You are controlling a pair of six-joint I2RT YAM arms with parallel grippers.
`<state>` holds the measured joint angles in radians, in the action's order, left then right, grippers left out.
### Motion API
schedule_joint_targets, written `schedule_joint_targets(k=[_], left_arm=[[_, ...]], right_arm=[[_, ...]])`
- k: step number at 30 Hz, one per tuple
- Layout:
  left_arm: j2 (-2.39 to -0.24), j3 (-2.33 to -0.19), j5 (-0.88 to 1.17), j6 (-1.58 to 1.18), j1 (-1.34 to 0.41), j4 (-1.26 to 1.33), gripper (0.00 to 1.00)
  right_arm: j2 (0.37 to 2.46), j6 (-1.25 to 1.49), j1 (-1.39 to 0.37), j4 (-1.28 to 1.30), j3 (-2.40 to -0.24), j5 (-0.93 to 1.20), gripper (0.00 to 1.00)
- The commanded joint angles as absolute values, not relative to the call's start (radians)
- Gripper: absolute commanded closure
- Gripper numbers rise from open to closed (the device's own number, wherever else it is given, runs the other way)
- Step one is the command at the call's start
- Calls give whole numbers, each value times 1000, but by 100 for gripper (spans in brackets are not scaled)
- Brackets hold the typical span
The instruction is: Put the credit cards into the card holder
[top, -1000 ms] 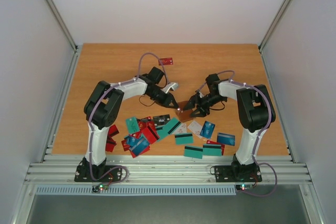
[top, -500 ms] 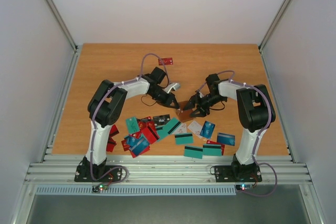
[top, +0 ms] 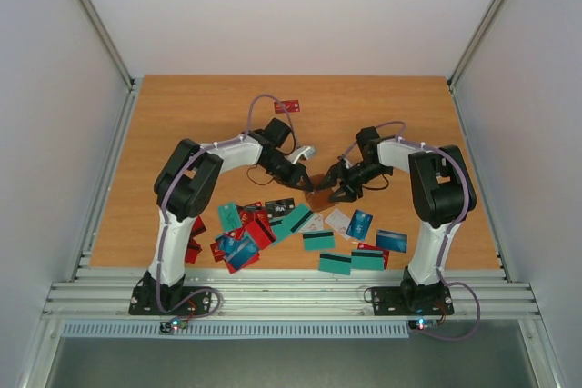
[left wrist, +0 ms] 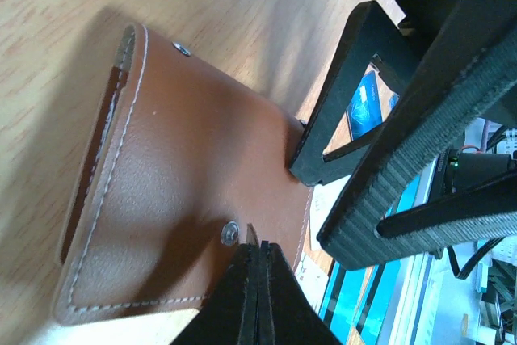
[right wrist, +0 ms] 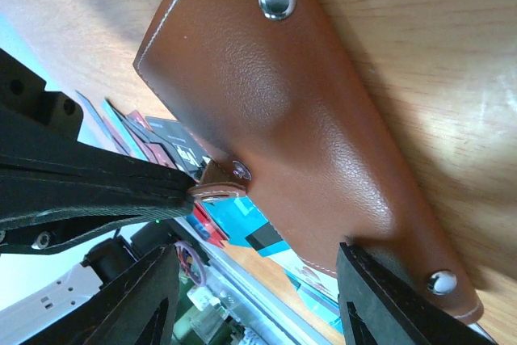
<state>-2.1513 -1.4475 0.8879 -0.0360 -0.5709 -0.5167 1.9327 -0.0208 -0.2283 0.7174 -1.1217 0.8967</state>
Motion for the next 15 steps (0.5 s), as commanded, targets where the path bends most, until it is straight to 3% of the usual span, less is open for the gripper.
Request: schedule_joint_targets(k=[1,15], left_arm=[[-2196,-1485,908,-31,-589,-513,100],[-2237,-1526,834,-32,-597,-536,100]], right_arm=[[1967,-37,-229,686,-1137,847,45],[1963,-37,-229,689,-1141,850,45]])
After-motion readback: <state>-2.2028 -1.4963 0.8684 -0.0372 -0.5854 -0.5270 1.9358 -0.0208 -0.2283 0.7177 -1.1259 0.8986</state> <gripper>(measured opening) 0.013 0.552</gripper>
